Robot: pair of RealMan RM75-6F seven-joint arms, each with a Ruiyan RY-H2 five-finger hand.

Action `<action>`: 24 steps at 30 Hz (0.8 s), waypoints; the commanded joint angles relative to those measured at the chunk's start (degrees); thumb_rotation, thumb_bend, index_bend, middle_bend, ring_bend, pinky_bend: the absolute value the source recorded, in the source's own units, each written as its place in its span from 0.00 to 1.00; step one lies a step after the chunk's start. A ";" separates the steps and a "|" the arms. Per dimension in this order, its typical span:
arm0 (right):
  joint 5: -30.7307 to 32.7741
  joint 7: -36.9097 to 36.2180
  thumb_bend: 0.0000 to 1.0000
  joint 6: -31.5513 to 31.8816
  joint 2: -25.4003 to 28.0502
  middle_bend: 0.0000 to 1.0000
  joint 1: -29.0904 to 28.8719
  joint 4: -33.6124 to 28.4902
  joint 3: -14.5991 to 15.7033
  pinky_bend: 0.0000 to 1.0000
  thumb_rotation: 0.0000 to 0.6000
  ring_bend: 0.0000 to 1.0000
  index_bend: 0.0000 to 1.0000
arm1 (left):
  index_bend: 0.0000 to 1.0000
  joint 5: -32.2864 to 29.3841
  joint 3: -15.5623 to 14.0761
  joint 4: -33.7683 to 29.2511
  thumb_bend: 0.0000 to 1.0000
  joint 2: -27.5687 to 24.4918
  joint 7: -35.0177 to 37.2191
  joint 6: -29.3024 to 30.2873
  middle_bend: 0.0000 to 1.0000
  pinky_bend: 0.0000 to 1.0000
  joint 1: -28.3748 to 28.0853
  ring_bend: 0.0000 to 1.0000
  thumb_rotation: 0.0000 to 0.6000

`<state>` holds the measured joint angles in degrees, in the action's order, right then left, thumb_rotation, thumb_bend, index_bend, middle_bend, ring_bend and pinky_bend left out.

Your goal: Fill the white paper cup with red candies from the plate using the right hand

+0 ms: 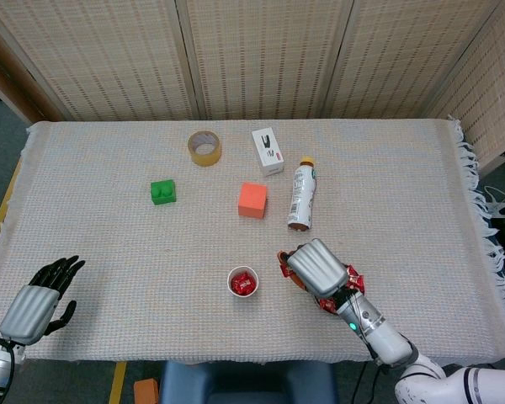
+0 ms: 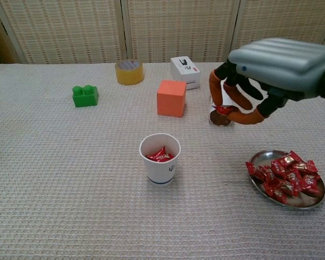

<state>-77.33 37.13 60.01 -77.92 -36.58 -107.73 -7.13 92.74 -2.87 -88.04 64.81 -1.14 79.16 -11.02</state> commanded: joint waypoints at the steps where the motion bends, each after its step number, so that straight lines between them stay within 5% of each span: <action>1: 6.51 8.25 0.34 -2.03 -7.71 0.73 -4.57 -0.24 -2.45 0.98 1.00 0.72 0.57 | 0.00 0.30 -0.06 0.05 0.50 -0.29 0.61 0.58 0.01 0.14 0.25 0.05 1.00; 13: 16.34 18.92 0.34 -1.07 -22.01 0.73 -10.87 6.50 -3.30 0.99 1.00 0.72 0.57 | 0.00 0.86 -0.43 0.15 0.50 -0.88 1.81 0.54 0.01 0.14 0.22 0.05 1.00; 24: 18.90 23.32 0.34 2.77 -24.50 0.73 -12.34 8.90 -1.49 0.99 1.00 0.72 0.57 | 0.00 1.78 -0.76 0.24 0.50 -0.90 1.96 1.02 0.01 0.14 0.34 0.05 1.00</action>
<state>-58.26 60.33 62.59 -102.40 -48.84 -98.98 -8.81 94.52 -3.63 -87.80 63.92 0.81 80.18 -10.68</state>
